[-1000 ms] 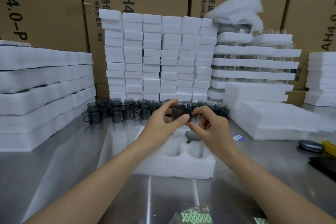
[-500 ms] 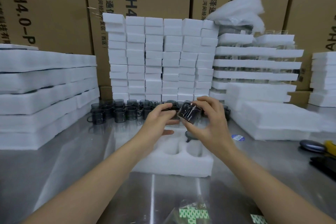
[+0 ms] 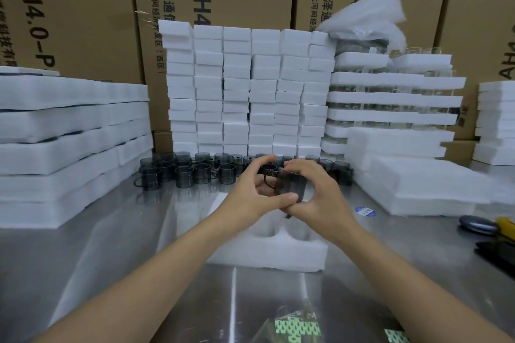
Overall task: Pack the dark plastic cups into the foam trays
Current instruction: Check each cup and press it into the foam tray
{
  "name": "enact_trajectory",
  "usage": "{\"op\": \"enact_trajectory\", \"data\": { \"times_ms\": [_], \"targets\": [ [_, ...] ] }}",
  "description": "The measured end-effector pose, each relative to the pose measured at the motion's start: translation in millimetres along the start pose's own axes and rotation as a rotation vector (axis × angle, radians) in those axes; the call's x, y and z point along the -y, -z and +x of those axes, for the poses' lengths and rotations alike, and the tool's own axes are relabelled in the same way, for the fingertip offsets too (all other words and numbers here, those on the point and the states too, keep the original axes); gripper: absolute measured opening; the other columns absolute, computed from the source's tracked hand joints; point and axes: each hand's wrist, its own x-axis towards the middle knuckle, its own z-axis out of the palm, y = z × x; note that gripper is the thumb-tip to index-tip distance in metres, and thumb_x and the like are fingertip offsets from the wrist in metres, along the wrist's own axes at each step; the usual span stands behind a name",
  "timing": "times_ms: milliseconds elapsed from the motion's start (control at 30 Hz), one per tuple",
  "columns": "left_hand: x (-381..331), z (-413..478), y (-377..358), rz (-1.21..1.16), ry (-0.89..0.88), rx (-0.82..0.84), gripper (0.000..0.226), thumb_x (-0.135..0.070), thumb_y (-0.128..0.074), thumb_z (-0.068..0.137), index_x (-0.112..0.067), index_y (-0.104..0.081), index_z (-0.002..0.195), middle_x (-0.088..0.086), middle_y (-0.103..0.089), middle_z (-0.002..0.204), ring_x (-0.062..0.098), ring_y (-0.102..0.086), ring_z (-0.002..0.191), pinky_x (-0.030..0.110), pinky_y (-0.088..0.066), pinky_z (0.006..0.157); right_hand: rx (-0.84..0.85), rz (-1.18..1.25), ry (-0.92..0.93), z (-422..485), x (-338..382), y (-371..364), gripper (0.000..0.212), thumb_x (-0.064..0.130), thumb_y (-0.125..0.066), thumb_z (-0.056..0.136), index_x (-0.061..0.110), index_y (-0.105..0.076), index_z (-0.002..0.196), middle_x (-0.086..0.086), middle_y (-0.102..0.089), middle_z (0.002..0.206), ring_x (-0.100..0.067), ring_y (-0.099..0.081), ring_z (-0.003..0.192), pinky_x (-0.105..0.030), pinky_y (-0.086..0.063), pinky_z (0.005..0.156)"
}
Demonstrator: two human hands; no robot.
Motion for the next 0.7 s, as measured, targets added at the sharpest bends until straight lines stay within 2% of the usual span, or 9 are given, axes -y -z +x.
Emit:
{"op": "enact_trajectory", "data": {
  "times_ms": [100,167,267,333,400,500,567,633,700],
  "targets": [
    [-3.0,2.2,3.9,-0.106,0.067,-0.036,0.081,-0.042,-0.089,0.072,-0.044,-0.052,0.145,0.003,-0.079,0.106,0.011,-0.077,0.096,0.026,-0.055,0.074,0.011,0.061,-0.039,0.9,-2.0,-0.3,0.058,0.018,-0.096,0.075,0.021,-0.066,0.124,0.012,-0.069,0.12,-0.011,-0.064,0.115,-0.024,-0.049,0.099],
    [-7.6,4.2,8.3,-0.211,0.15,-0.012,0.076,-0.053,-0.078,0.071,-0.041,-0.056,0.143,0.001,-0.081,0.106,0.014,-0.076,0.095,0.031,-0.054,0.076,-0.023,0.107,-0.055,1.1,-4.7,0.1,0.053,0.021,-0.095,0.078,0.024,-0.064,0.121,0.013,-0.072,0.114,-0.012,-0.067,0.109,-0.019,-0.047,0.094],
    [-10.6,5.6,8.0,-0.275,0.21,0.041,0.051,-0.049,-0.062,0.093,-0.036,-0.06,0.142,0.004,-0.079,0.115,0.016,-0.074,0.097,0.033,-0.054,0.078,-0.06,0.043,-0.022,0.4,-7.0,-0.9,0.046,0.022,-0.095,0.078,0.029,-0.066,0.114,0.015,-0.069,0.112,-0.012,-0.064,0.107,-0.025,-0.046,0.094],
    [-10.4,4.3,5.8,-0.235,0.201,-0.021,0.034,-0.043,-0.05,0.11,-0.033,-0.063,0.14,0.003,-0.077,0.121,0.014,-0.075,0.1,0.035,-0.058,0.078,-0.097,-0.049,0.043,0.3,-8.4,-3.0,0.044,0.027,-0.094,0.079,0.027,-0.067,0.115,0.013,-0.065,0.114,-0.012,-0.058,0.112,-0.021,-0.043,0.096],
    [-10.2,3.4,5.9,-0.176,0.187,-0.081,0.032,-0.041,-0.046,0.114,-0.03,-0.066,0.137,-0.001,-0.073,0.129,0.016,-0.075,0.109,0.033,-0.061,0.078,-0.106,-0.077,0.047,0.6,-10.0,-2.8,0.048,0.026,-0.092,0.079,0.024,-0.068,0.121,0.008,-0.062,0.12,-0.01,-0.054,0.119,-0.017,-0.039,0.1],
    [-12.8,0.0,5.2,-0.144,0.138,-0.024,0.033,-0.051,-0.061,0.106,-0.032,-0.069,0.132,-0.008,-0.077,0.122,0.011,-0.074,0.112,0.031,-0.06,0.083,-0.054,-0.097,0.051,-0.8,-9.7,-2.5,0.053,0.013,-0.089,0.078,0.02,-0.07,0.127,0.006,-0.059,0.129,-0.012,-0.05,0.126,-0.02,-0.038,0.109],
    [-10.2,-1.1,3.4,-0.049,0.082,-0.009,0.047,-0.044,-0.079,0.094,-0.036,-0.063,0.137,-0.009,-0.077,0.116,0.003,-0.073,0.106,0.024,-0.057,0.079,-0.026,-0.108,0.055,-1.5,-8.0,-3.9,0.057,0.007,-0.087,0.077,0.021,-0.07,0.129,0.007,-0.058,0.132,-0.015,-0.05,0.128,-0.023,-0.04,0.11],
    [-5.9,0.7,1.5,0.053,0.037,-0.019,0.056,-0.031,-0.086,0.092,-0.038,-0.059,0.141,-0.003,-0.074,0.116,-0.001,-0.072,0.097,0.015,-0.053,0.074,0.01,-0.086,0.056,-1.7,-8.0,-2.5,0.057,0.014,-0.084,0.077,0.025,-0.069,0.131,0.01,-0.056,0.136,-0.014,-0.05,0.131,-0.025,-0.04,0.112],
    [-4.4,2.2,4.1,0.08,0.011,-0.029,0.054,-0.029,-0.085,0.093,-0.044,-0.062,0.139,-0.001,-0.074,0.111,-0.002,-0.07,0.091,0.011,-0.051,0.072,0.089,0.01,0.037,-1.4,-10.3,1.8,0.053,0.032,-0.077,0.084,0.031,-0.065,0.136,0.013,-0.055,0.14,-0.017,-0.05,0.137,-0.027,-0.04,0.113]
  ]
}}
